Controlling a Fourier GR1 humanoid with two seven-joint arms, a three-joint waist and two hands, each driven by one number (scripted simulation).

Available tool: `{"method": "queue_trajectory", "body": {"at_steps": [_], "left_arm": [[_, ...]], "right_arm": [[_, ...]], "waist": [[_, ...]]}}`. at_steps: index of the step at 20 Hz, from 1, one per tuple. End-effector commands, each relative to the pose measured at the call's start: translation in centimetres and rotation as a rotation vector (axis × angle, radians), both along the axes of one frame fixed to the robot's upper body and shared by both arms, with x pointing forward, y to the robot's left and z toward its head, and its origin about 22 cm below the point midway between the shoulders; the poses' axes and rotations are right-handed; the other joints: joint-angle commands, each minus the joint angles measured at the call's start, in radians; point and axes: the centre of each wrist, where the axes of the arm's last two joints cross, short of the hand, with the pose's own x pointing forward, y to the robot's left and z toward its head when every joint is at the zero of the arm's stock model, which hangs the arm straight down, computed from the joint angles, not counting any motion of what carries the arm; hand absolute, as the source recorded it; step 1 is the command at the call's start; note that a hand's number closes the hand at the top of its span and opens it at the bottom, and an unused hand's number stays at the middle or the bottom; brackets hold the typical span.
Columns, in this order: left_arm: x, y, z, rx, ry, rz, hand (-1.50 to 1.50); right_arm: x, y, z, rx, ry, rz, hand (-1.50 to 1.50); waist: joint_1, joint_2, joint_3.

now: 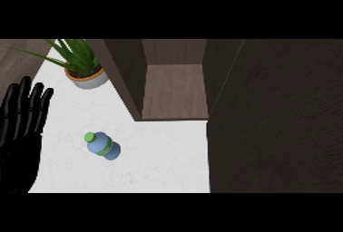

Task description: Pick up the bottled water, place it into the cabinet and close the cabinet

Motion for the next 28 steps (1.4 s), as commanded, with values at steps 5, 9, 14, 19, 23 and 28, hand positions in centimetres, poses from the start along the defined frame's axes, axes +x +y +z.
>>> {"method": "queue_trajectory", "body": {"at_steps": [5, 9, 14, 19, 23, 28], "left_arm": [[1.2, 3.0, 1.1, -0.002, -0.059, -0.23, -1.5], [-0.2, 2.6, -1.1, -0.081, 0.221, -0.271, -1.5], [-2.8, 3.1, 1.1, -0.096, 0.256, -0.29, -1.5], [-5.8, 4.1, 1.9, -0.082, 0.275, -0.275, -1.5], [-5.9, 4.1, -0.6, -0.082, 0.295, -0.239, -1.5], [-5.0, 2.4, -0.8, -0.055, 0.312, -0.21, -1.5]], "right_arm": [[-3.5, 0.9, -0.3, 0.032, -0.044, 0.004, -1.5], [-5.2, 1.5, -0.3, 0.097, 0.231, 0.111, -1.5], [-9.2, 1.4, 3.0, 0.117, 0.235, 0.114, -1.5], [-11.0, 1.4, 1.6, 0.11, 0.247, 0.104, -1.5], [-11.0, 2.1, 1.2, 0.121, 0.252, 0.115, -1.5], [-12.6, 2.1, 2.6, 0.112, 0.254, 0.108, -1.5]], "waist": [[0.012, 0.032, 0.009], [0.012, 0.03, 0.008], [0.017, 0.03, 0.009], [0.019, 0.029, 0.009], [0.019, 0.031, 0.009], [0.016, 0.032, 0.009]]}}
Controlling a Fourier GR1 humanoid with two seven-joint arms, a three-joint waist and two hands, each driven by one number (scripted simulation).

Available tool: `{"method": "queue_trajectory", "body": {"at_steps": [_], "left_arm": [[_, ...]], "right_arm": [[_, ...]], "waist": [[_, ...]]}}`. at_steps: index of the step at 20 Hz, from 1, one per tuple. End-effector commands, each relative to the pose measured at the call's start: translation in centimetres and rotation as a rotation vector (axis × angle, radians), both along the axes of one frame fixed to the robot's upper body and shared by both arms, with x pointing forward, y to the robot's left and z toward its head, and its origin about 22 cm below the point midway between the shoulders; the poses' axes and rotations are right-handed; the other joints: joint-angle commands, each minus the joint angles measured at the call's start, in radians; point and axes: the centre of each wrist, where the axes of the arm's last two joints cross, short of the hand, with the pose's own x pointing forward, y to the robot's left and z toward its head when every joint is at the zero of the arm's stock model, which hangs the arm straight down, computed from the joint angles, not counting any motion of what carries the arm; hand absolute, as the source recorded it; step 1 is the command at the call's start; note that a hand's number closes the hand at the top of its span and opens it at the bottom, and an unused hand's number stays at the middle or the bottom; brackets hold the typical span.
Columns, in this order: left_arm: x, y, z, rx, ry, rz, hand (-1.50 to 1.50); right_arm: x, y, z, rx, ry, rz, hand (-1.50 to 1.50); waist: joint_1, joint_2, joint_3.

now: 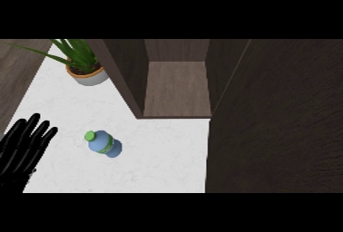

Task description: Pick up the bottled water, place it into the cabinet and close the cabinet

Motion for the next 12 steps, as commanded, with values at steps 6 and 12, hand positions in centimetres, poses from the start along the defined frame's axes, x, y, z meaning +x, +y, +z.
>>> {"method": "queue_trajectory", "body": {"at_steps": [6, 12], "left_arm": [[1.7, 1.0, -4.3, 0.012, 0.041, 0.1, -1.5], [2.1, 2.4, -8.7, 0.05, 0.074, 0.147, -1.5]], "right_arm": [[-3.4, -0.1, 1.8, 0.01, -0.022, -0.011, -1.5], [-4.5, -0.1, 2.9, 0.001, -0.045, -0.006, -1.5]], "waist": [[-0.009, 0.0, 0.0], [-0.014, -0.001, -0.001]]}}
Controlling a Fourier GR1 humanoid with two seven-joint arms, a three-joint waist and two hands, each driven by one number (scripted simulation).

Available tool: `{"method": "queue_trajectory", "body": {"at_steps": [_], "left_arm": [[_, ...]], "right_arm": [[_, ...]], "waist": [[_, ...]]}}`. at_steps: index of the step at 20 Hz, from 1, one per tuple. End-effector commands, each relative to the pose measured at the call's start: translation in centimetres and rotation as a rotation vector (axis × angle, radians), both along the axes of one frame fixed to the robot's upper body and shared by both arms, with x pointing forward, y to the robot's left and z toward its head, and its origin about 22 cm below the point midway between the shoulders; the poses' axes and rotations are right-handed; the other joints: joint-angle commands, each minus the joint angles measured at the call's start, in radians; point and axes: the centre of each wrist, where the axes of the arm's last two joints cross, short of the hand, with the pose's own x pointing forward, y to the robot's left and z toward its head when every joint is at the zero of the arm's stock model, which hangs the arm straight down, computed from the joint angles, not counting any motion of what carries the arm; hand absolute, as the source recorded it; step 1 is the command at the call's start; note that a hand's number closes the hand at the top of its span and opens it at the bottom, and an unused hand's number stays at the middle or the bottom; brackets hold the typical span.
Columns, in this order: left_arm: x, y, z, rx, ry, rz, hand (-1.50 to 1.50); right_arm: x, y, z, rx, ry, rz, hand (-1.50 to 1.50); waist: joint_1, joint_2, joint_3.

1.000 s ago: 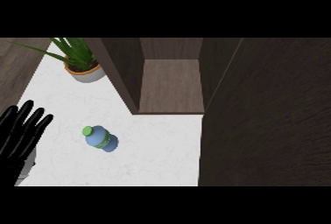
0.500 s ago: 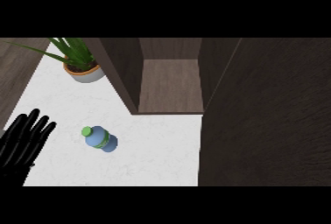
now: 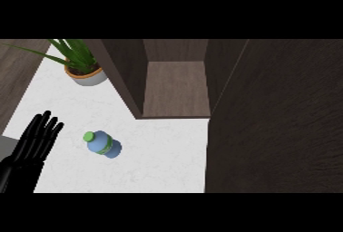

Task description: Pick up the bottled water, place it into the cabinet and close the cabinet

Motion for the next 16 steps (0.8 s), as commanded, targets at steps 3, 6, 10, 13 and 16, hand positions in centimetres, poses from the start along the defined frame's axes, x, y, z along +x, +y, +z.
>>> {"method": "queue_trajectory", "body": {"at_steps": [3, 6, 10, 13, 16], "left_arm": [[2.8, 0.1, -4.2, 0.003, 0.04, 0.021, -1.5], [3.7, 0.8, -5.6, 0.008, 0.049, 0.014, -1.5], [5.8, -1.4, -9.2, -0.003, 0.077, 0.027, -1.5], [5.7, 1.1, -11.3, -0.022, 0.067, 0.066, -1.5], [4.6, 1.8, -13.9, -0.046, 0.081, 0.077, -1.5]], "right_arm": [[-2.4, -0.5, 2.0, -0.023, -0.048, 0.027, -1.5], [-3.0, 0.2, 3.1, 0.014, -0.049, 0.017, -1.5], [-3.2, 0.0, 3.0, -0.001, -0.052, 0.014, -1.5], [-2.9, 0.5, 1.9, 0.004, -0.041, 0.012, -1.5], [-3.6, -0.8, 2.8, -0.008, -0.049, 0.026, -1.5]], "waist": [[-0.01, 0.0, 0.0], [-0.007, 0.001, -0.001], [-0.014, 0.002, -0.001], [-0.007, 0.002, -0.001], [-0.01, 0.003, -0.001]]}}
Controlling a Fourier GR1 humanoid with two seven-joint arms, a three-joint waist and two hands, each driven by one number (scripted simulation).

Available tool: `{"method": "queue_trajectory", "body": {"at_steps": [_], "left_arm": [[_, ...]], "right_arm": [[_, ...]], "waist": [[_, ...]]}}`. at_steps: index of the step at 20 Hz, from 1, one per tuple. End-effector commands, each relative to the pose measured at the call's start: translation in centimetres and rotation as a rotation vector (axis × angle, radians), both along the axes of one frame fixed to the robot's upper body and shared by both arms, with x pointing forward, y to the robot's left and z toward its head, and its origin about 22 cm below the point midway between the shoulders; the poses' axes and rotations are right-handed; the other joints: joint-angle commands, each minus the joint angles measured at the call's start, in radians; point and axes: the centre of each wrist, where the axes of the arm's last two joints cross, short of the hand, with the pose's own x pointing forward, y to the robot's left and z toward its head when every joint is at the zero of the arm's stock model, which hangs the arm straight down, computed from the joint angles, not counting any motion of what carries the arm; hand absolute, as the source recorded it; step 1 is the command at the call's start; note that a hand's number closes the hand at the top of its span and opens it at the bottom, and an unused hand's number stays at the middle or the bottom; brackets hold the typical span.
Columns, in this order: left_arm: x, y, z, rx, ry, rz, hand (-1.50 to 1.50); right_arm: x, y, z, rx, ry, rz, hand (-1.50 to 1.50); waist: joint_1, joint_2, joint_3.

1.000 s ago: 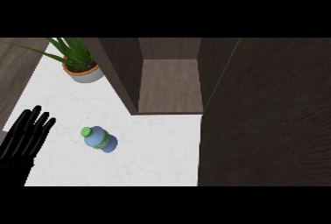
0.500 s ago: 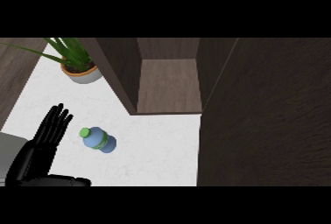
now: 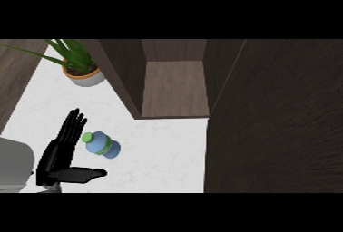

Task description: Pick up the bottled water, place it into the cabinet and close the cabinet

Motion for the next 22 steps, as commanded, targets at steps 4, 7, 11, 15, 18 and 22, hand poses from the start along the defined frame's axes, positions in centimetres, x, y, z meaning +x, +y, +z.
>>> {"method": "queue_trajectory", "body": {"at_steps": [4, 7, 11, 15, 18, 22], "left_arm": [[-0.6, 0.5, -4.4, 0.003, 0.02, 0.052, -1.5], [1.2, 0.6, -5.4, -0.024, 0.043, 0.02, -1.5], [-0.1, 0.6, -7.7, -0.132, 0.062, -0.075, -1.5], [1.0, -0.1, -8.9, -0.154, 0.06, -0.105, -1.5], [1.2, -2.3, -9.9, -0.183, 0.048, -0.094, -1.5], [1.3, -2.5, -10.4, -0.219, 0.04, -0.051, 1.5]], "right_arm": [[-1.5, 0.0, 2.3, -0.009, -0.041, 0.003, -1.5], [-2.3, -0.7, 3.6, -0.004, -0.043, 0.031, -1.5], [-1.9, 0.5, 2.5, 0.013, -0.035, 0.007, -1.5], [-2.0, 0.3, 1.7, 0.018, -0.029, 0.005, -1.5], [-1.8, 0.2, 0.9, 0.001, -0.016, 0.008, -1.5], [-1.9, 0.3, 1.9, 0.008, -0.03, 0.006, -1.5]], "waist": [[0.005, -0.001, 0.0], [-0.008, 0.0, 0.0], [-0.003, 0.001, -0.001], [-0.007, 0.002, -0.001], [-0.007, 0.003, -0.001], [-0.003, 0.005, -0.002]]}}
